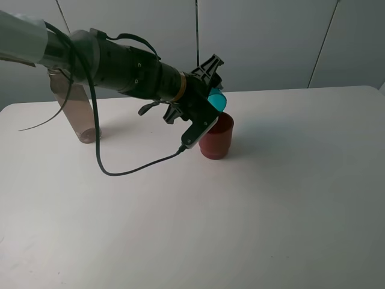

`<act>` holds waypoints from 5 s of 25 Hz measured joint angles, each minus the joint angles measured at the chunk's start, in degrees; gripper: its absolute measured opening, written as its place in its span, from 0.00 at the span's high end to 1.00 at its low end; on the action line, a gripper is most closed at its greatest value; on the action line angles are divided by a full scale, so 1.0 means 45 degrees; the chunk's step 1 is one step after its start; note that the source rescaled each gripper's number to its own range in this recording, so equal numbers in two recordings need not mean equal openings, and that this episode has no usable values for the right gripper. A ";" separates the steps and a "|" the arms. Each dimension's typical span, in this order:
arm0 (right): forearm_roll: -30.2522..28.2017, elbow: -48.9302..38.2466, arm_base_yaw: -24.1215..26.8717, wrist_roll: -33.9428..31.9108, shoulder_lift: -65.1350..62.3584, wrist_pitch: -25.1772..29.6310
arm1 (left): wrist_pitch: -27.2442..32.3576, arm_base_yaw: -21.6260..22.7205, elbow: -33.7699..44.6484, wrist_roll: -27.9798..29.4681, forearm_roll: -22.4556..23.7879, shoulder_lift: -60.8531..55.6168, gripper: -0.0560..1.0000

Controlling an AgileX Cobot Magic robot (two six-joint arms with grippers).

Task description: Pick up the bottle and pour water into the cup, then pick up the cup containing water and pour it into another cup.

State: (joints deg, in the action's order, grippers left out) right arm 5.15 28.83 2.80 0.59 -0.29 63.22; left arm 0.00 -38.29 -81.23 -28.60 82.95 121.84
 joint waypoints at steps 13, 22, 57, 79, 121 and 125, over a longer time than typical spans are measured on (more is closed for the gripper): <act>0.0000 0.0000 0.0000 0.0000 0.0000 0.0000 | 0.0814 -0.0175 0.0000 0.0000 0.0329 -0.0077 0.87; 0.0000 0.0000 0.0000 0.0000 0.0000 0.0000 | 0.0771 -0.0246 0.0000 0.0000 0.0375 -0.0077 0.87; 0.0000 0.0000 0.0000 0.0000 0.0000 0.0000 | -0.9737 0.3985 0.4893 0.6471 -1.3052 -0.0343 0.87; 0.0000 0.0000 0.0000 0.0000 0.0000 0.0000 | -1.2440 0.4054 0.4921 0.8037 -1.2754 0.2647 0.87; 0.0000 0.0000 0.0000 0.0000 0.0000 0.0000 | -0.7180 0.4054 0.4940 1.0930 -1.2729 -0.2912 0.03; 0.0000 0.0000 0.0000 0.0000 0.0000 0.0000 | -0.3560 0.4054 0.4940 1.1516 -1.3020 -0.4937 0.03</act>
State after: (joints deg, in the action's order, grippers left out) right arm 5.15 28.83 2.80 0.59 -0.29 63.22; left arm -16.02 -20.05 -59.00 23.22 24.36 99.62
